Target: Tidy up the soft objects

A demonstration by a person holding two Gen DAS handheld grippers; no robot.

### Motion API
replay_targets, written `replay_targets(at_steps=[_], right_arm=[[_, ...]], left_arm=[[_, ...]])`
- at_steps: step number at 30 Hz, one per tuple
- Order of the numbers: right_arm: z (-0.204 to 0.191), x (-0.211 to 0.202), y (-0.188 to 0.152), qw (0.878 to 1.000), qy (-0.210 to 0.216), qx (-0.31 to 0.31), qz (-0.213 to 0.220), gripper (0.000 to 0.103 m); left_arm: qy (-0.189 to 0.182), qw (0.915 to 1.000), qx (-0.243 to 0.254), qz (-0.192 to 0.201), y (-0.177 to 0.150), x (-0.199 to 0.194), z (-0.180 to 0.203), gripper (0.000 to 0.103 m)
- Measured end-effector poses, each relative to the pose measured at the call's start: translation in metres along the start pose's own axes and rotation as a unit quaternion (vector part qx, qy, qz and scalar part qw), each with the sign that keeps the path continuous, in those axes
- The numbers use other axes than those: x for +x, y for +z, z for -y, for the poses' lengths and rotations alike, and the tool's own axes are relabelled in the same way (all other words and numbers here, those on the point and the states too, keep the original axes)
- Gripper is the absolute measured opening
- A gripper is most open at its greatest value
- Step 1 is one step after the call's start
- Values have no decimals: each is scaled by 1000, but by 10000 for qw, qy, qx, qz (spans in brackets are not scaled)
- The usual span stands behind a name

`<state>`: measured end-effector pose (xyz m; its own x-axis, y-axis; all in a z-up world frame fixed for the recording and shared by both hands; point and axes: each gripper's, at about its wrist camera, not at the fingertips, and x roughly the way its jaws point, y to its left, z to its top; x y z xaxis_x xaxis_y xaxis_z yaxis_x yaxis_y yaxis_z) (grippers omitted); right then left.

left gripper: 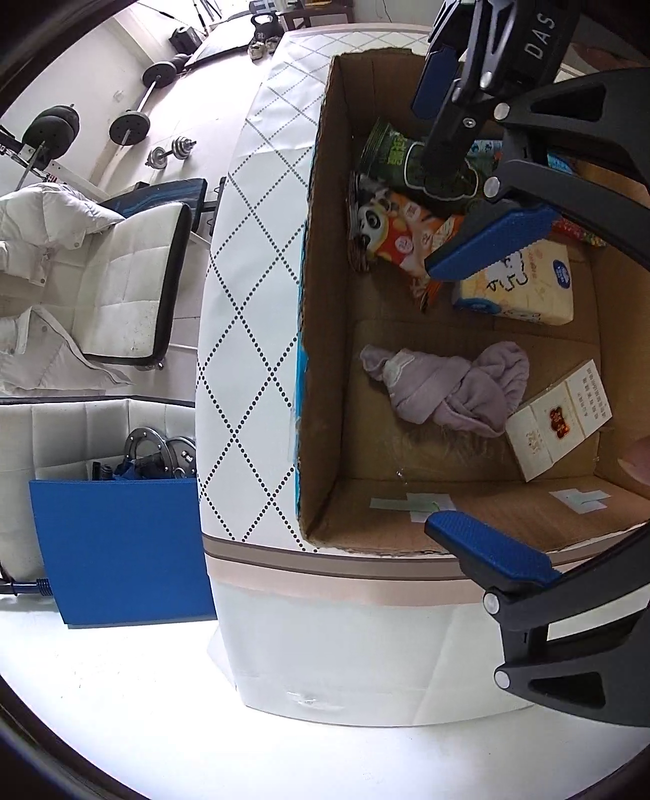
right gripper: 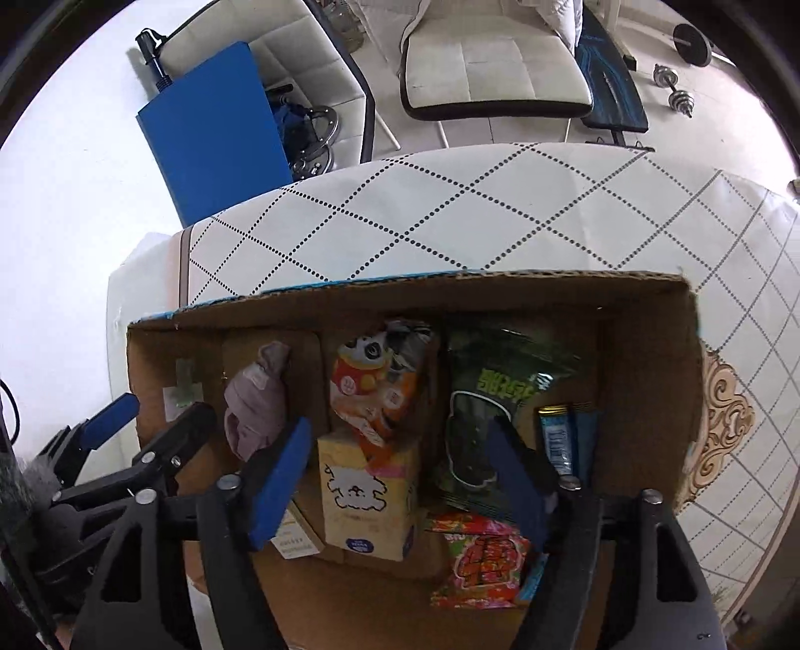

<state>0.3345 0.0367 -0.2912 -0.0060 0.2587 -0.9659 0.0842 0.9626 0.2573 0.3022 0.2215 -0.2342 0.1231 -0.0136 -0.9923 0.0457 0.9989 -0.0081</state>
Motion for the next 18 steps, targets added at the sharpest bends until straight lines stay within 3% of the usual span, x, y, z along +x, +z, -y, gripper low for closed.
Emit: replay_targets(at_steps=[2,5,8,18], right_arm=[[3,-9,-8,9998,-179,-52,64,80],[9,-25,-23,9984,-511,-122,189,93],[18,-39,-39,9974,-656,-114,294,93],[35,-101,-103,9947,-739,-223,684,93]], left_arm=[[-10,10000,-27,76,-4,-7,2,94],[-40,9998,-100,189,-12,-20,4,94],[-101,9994,-165,271,-24,-33,7,100],[2,9975,-77,700,-80,-94,34,100]])
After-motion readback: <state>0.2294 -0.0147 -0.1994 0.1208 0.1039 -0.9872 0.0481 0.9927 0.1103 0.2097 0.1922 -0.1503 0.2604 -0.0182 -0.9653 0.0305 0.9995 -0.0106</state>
